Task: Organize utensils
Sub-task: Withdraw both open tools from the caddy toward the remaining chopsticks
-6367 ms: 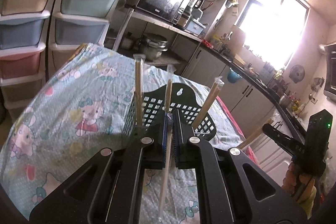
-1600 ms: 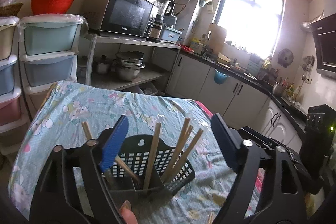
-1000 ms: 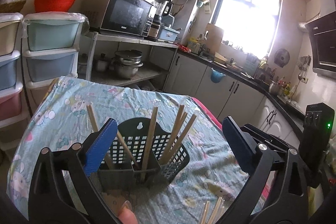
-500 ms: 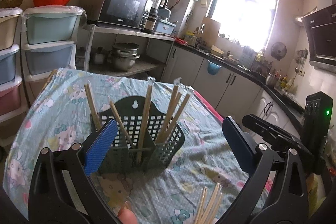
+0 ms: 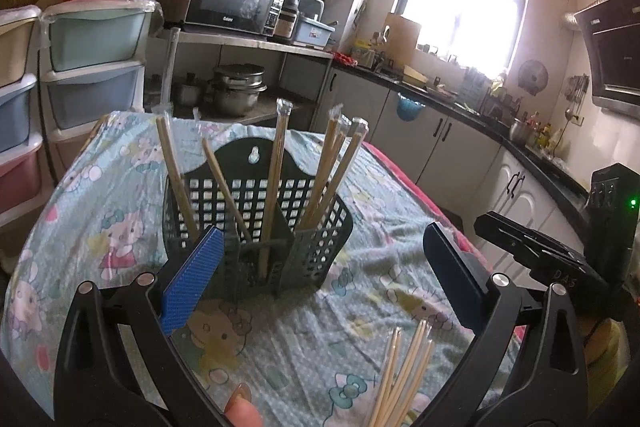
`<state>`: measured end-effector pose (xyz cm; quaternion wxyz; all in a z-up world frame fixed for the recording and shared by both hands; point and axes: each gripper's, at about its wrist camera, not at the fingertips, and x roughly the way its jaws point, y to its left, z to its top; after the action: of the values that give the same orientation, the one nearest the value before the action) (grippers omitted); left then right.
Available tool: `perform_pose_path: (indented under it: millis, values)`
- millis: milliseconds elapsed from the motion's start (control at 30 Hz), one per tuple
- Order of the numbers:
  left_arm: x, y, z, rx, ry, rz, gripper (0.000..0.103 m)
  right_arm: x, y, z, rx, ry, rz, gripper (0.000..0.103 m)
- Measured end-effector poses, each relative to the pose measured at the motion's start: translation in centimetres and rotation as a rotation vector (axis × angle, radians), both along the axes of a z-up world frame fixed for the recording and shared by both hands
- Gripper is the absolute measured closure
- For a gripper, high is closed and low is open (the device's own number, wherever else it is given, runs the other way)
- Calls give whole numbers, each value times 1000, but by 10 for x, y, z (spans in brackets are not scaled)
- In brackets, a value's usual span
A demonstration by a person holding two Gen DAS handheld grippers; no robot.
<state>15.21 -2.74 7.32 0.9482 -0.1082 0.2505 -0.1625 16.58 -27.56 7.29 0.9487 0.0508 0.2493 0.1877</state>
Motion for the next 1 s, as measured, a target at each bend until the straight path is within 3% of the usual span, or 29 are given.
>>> perform_pose_path:
  millis: [1000]
  values:
    - [-20, 14, -65, 46, 144, 26, 11, -15, -16, -75, -29, 239, -12, 56]
